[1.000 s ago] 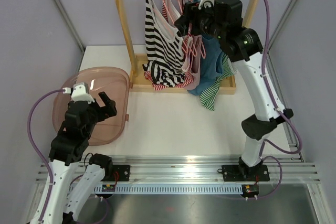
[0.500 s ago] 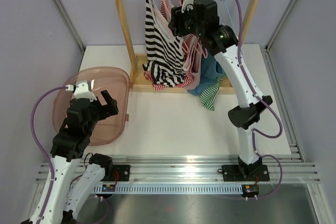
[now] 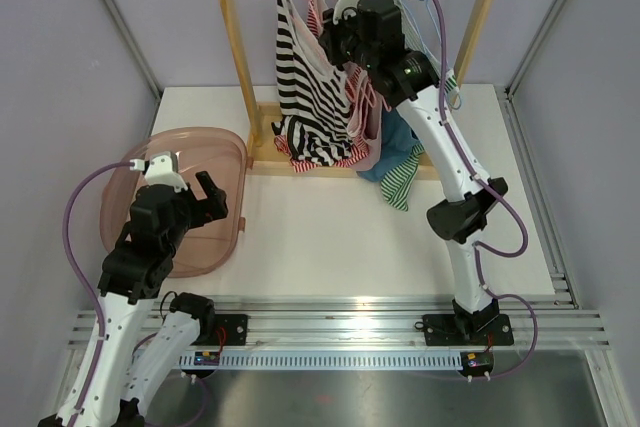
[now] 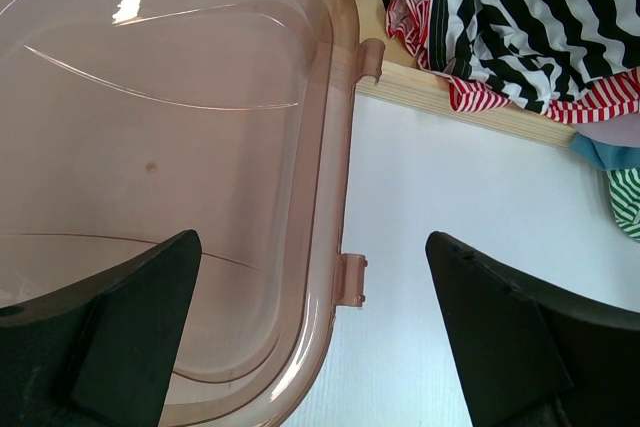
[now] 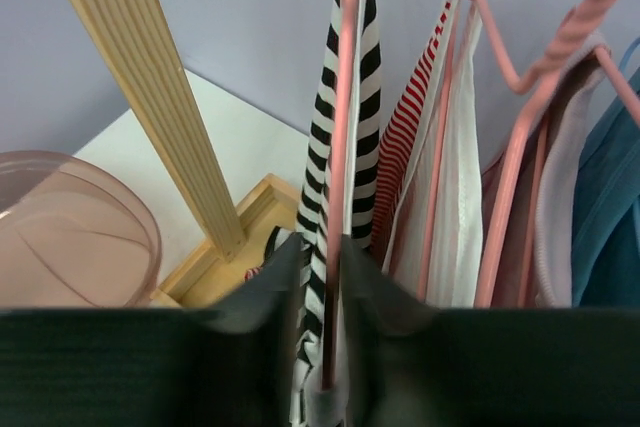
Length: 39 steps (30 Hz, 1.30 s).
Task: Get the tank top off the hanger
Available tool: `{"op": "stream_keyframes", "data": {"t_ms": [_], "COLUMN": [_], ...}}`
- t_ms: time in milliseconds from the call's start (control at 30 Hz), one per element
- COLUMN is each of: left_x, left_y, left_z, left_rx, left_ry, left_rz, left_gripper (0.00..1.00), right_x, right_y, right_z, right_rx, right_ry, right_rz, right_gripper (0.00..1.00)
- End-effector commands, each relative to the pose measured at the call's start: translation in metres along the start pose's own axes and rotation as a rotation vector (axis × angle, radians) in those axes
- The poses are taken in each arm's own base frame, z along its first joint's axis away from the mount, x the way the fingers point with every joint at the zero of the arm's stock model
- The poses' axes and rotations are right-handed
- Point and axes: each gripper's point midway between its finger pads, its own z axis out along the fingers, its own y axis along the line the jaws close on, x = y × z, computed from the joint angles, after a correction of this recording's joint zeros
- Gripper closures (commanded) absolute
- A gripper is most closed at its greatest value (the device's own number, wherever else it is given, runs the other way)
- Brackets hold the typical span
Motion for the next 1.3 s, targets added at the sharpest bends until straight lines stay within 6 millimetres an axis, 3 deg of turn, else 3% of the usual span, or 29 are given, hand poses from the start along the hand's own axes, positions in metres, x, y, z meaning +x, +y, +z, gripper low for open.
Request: {"op": "stream_keyframes", "data": {"t_ms": [0, 33, 267, 600, 867, 900, 967, 1000, 1067, 1100, 1133, 1167, 1200, 1233, 1267], "left_x": [-0.01, -0.009, -0.009, -0.011, -0.02, -0.028, -0.038, -0.05, -0.064, -0.069, -0.084, -0.091, -0.098, -0.112, -0.119], "left_y": [-0.011, -0.011, -0.013, -0.011, -0.015, -0.019, -0.026, -0.031, -0.042, -0.047, -0.057, -0.062, -0.069, -0.08, -0.09], "left_z": [0.002, 0.002, 0.001, -0.002, -0.007, -0.011, -0.017, -0.023, -0.03, -0.028, -0.037, -0.039, -0.041, -0.044, -0.047], "left_rx": [0.052, 0.053, 0.064, 0.063, 0.078, 0.09, 0.12, 0.14, 0.184, 0.198, 0.239, 0.253, 0.275, 0.307, 0.345], "left_ry": [-0.029, -0.028, -0.027, -0.044, -0.07, -0.086, -0.103, -0.125, -0.147, -0.143, -0.167, -0.173, -0.177, -0.183, -0.184], "left_rz": [0.014, 0.014, 0.015, 0.005, -0.01, -0.015, -0.02, -0.023, -0.028, -0.023, -0.025, -0.026, -0.019, -0.014, -0.008], "left_gripper": [0.01, 0.01, 0.01, 0.01, 0.01, 0.01, 0.01, 0.01, 0.01, 0.01, 0.01, 0.01, 0.01, 0.01, 0.01], "right_x": [-0.043, -0.043, -0.064, -0.124, -0.14, -0.146, -0.136, -0.142, -0.125, -0.131, -0.115, -0.112, -0.118, -0.103, -0.1], "right_y": [0.007, 0.005, 0.01, 0.018, 0.027, 0.029, 0.032, 0.031, 0.038, 0.039, 0.041, 0.043, 0.046, 0.049, 0.05], "right_z": [-0.008, -0.008, -0.02, -0.064, -0.097, -0.108, -0.113, -0.129, -0.133, -0.151, -0.151, -0.158, -0.179, -0.177, -0.185], "right_rx": [0.014, 0.025, 0.025, -0.009, -0.048, -0.059, -0.065, -0.068, -0.094, -0.106, -0.114, -0.121, -0.147, -0.156, -0.163], "right_ry": [-0.137, -0.138, -0.196, -0.364, -0.382, -0.389, -0.349, -0.357, -0.295, -0.304, -0.255, -0.243, -0.258, -0.214, -0.204], "right_rz": [-0.035, -0.036, -0.024, 0.07, 0.131, 0.136, 0.15, 0.162, 0.171, 0.181, 0.185, 0.191, 0.202, 0.209, 0.22], "right_gripper": [0.86, 1.0, 1.0, 1.0, 1.0, 1.0, 1.0, 1.0, 1.0, 1.0, 1.0, 1.0, 1.0, 1.0, 1.0]}}
